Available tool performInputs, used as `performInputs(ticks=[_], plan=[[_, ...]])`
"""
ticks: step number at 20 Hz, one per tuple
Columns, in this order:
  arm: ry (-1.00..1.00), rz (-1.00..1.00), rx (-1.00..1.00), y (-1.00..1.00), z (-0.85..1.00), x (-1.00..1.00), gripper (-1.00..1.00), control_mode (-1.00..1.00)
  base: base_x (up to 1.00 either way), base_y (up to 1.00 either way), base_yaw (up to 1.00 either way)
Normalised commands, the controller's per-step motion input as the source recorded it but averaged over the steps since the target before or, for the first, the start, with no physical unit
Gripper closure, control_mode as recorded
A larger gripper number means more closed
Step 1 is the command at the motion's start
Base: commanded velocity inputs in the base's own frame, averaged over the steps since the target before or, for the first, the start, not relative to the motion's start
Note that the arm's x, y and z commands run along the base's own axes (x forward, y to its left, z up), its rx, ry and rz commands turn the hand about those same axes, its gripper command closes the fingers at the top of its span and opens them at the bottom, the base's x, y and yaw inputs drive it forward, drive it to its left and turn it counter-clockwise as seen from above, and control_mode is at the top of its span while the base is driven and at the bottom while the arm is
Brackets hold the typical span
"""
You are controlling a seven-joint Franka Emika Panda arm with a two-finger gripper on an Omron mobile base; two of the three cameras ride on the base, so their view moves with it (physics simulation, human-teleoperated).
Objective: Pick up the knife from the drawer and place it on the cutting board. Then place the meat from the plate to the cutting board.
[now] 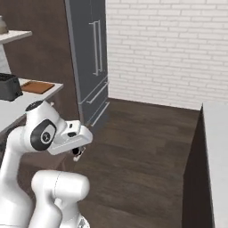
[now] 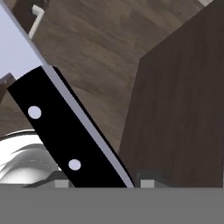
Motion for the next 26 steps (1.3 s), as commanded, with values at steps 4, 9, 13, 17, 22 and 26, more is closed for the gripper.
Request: performInputs(ticks=[4,9,13,17,22,26], plan=[[0.0,0.0,0.0,0.0,0.0,0.0,1.0,1.0,1.0,-0.37,0.08],[0.0,0.0,0.0,0.0,0.0,0.0,1.0,1.0,1.0,0.0,0.0],[0.0,0.0,0.0,0.0,0.0,0.0,1.0,1.0,1.0,0.0,0.01],[0.0,0.0,0.0,0.0,0.0,0.0,1.0,1.0,1.0,-0.09,0.05],[0.0,0.0,0.0,0.0,0.0,0.0,1.0,1.0,1.0,-0.25,0.11],[0.0,0.0,0.0,0.0,0.0,0.0,1.0,1.0,0.86,-0.47,0.39]])
